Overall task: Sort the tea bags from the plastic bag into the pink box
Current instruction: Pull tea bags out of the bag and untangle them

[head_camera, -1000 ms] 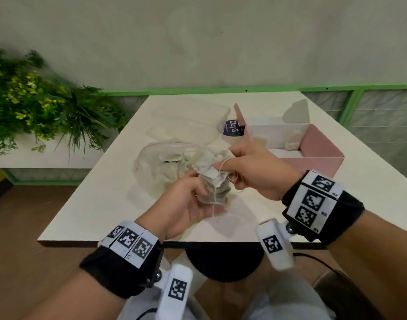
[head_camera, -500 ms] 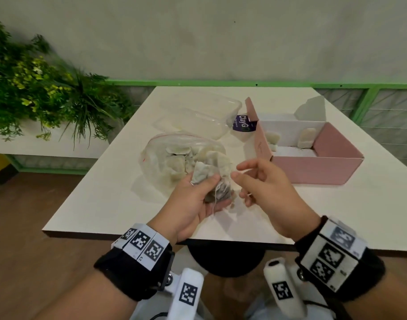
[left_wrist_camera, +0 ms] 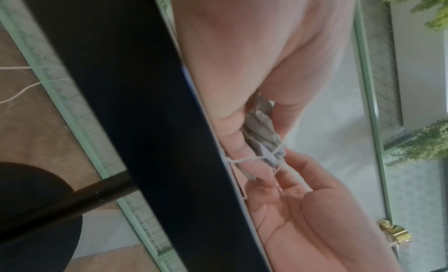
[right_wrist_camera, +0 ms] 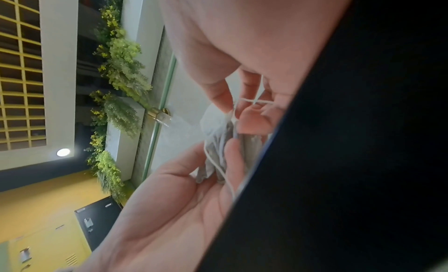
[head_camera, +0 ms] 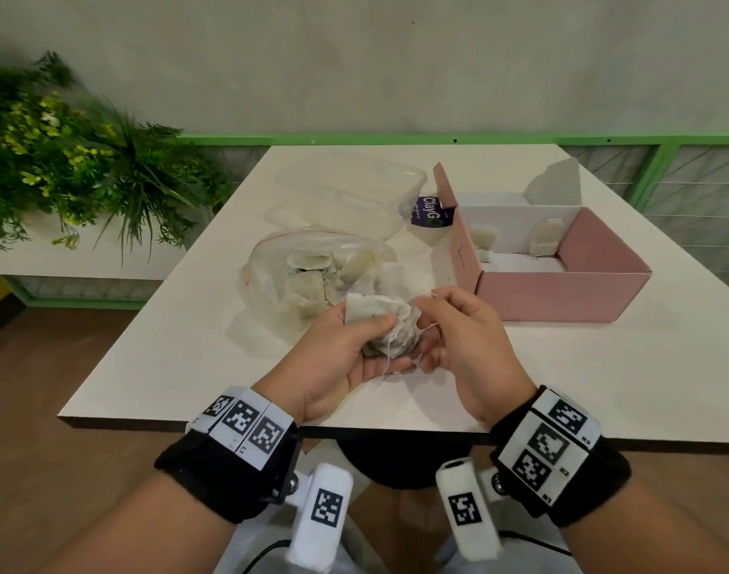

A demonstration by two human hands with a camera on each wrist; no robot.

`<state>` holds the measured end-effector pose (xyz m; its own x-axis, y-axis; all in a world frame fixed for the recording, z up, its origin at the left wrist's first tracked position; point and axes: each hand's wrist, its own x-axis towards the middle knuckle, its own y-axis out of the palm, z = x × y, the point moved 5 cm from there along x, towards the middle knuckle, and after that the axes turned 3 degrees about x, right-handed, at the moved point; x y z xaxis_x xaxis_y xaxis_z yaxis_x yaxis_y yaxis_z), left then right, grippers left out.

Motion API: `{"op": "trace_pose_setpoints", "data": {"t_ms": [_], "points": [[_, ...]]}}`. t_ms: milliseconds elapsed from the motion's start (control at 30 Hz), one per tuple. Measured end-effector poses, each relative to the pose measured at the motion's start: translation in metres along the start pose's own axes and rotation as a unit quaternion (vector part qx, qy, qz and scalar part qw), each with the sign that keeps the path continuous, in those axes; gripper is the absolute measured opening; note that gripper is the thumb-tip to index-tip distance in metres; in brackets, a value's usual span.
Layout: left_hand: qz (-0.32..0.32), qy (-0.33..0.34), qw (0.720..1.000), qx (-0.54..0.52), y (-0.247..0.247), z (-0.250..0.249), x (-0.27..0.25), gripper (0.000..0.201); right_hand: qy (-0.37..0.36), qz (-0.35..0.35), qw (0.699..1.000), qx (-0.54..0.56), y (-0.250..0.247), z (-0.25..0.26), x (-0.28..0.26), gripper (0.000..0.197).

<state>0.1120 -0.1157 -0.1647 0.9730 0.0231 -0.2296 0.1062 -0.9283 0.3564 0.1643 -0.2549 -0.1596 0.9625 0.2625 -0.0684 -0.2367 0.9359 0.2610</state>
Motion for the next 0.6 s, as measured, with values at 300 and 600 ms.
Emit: {"op": "trace_pose_setpoints", "data": {"t_ms": [300, 600], "points": [[0.005, 0.01, 1.0, -0.014, 0.001, 0.001, -0.002, 0.031, -0.013, -0.019, 0.997, 0.08, -0.008, 0.0, 0.001, 0.012], [-0.008, 0.006, 1.0, -0.027, -0.003, 0.001, -0.003, 0.03, -0.01, -0.035, 0.997, 0.066, -0.015, -0.008, 0.004, 0.01]]}}
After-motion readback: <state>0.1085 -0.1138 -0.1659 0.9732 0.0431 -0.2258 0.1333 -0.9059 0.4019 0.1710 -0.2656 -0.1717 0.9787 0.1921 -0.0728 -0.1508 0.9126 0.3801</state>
